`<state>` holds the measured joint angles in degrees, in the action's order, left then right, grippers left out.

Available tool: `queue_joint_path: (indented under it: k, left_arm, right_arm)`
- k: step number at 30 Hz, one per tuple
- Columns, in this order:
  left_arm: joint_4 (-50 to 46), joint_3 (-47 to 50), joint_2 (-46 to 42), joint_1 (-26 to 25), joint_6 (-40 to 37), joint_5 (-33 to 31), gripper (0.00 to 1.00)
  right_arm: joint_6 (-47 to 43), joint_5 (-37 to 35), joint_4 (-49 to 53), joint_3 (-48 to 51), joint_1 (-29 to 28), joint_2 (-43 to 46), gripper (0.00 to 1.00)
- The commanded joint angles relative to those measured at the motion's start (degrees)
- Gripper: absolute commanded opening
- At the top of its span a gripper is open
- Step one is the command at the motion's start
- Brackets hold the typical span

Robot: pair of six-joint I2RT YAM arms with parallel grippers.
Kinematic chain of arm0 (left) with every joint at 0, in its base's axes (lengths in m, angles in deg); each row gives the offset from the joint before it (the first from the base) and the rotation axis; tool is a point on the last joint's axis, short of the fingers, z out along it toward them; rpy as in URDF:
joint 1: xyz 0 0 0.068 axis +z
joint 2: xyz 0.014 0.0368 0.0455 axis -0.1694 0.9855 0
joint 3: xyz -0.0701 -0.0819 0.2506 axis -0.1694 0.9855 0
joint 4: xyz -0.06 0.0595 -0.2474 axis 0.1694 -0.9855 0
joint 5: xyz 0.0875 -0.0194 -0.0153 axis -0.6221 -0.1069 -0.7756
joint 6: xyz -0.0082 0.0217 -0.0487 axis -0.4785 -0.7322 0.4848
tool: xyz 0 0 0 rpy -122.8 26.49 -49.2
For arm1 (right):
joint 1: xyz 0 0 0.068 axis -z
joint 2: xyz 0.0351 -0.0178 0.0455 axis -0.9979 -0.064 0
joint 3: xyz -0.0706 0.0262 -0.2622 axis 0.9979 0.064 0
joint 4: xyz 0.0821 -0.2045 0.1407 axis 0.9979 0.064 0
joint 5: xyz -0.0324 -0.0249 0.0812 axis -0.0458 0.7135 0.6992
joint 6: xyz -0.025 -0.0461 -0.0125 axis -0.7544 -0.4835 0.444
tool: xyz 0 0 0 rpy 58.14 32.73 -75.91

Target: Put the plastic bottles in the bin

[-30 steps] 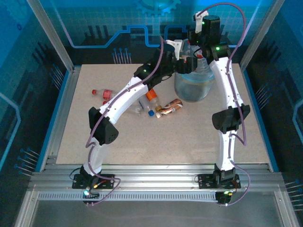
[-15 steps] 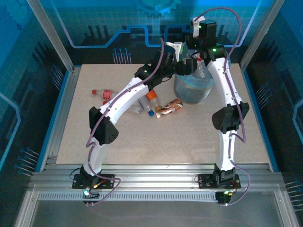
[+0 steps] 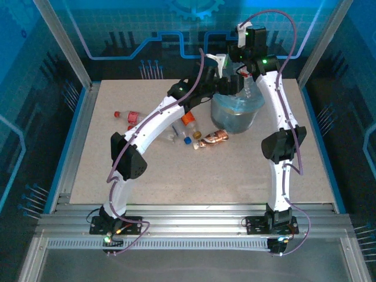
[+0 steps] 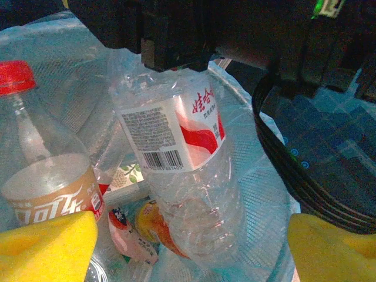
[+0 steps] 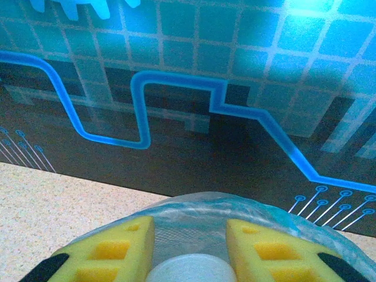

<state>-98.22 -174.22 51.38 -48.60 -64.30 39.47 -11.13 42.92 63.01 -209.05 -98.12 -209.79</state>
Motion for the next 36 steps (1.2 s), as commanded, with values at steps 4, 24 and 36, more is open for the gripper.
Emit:
queue_joint_path:
  k: [4, 24, 36]
  left_arm:
    - [1.59, 4.68, -3.31, -0.1, 0.21, -1.35, 0.85]
    - [3.14, 6.77, -5.64, 2.0, -0.01, -2.89, 0.85]
    - [5.17, 13.27, -8.49, 4.16, 3.59, -5.03, 0.85]
  right_arm:
    - [0.56, 1.28, 2.99, 1.72, 1.48, -0.28, 0.18]
    - [1.46, 2.9, -21.82, 21.1, 1.16, 13.34, 0.14]
    - [6.48, 12.89, -43.78, 42.09, 1.38, 24.35, 0.12]
